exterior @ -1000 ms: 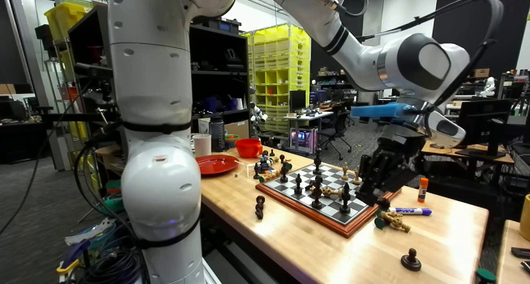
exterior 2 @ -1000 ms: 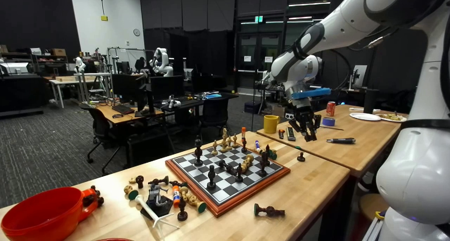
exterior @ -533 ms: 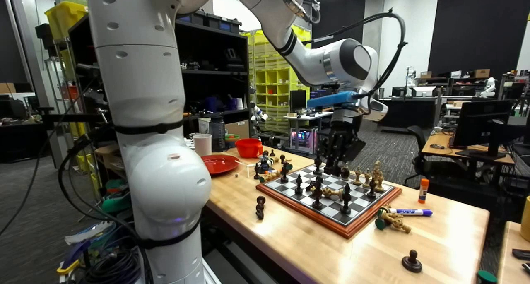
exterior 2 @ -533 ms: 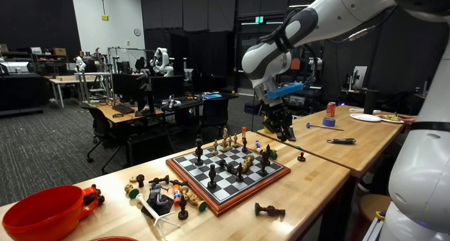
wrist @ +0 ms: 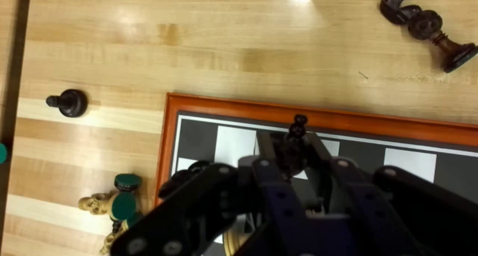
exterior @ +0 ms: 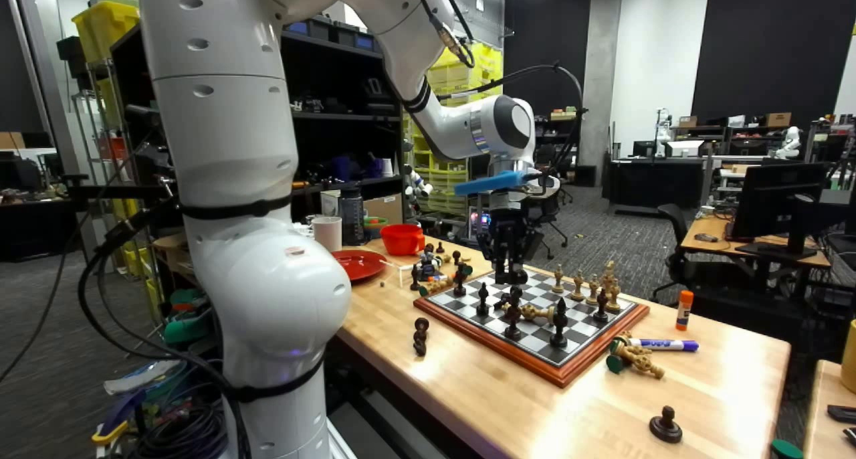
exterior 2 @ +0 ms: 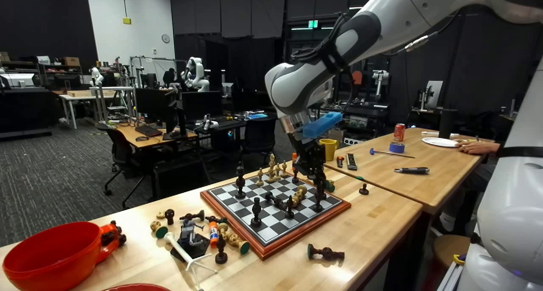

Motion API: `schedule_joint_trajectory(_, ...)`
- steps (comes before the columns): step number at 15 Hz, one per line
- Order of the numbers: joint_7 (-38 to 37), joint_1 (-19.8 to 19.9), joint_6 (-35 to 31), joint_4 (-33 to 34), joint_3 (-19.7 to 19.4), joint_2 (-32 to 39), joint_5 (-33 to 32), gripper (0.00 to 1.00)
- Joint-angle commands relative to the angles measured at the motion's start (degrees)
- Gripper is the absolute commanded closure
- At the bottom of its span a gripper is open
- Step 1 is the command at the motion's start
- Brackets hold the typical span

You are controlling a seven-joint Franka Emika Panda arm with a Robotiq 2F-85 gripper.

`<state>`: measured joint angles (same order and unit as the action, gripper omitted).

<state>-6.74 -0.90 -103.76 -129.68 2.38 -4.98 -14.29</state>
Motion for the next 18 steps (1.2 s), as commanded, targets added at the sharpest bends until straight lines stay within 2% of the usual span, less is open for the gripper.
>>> schedule_joint_trajectory(1, -1.1, -1.0, -4.6, -2.8, 1.0, -2.0, -2.4, 0.94)
schedule_joint_trajectory(11, -1.1, -1.5, -6.8, 1.8, 1.6, 2.4, -1.7, 0.94)
schedule_joint_trajectory(18, -1.3, -2.7, -7.5, 7.3, 2.2, 8.9, -1.7, 0.94)
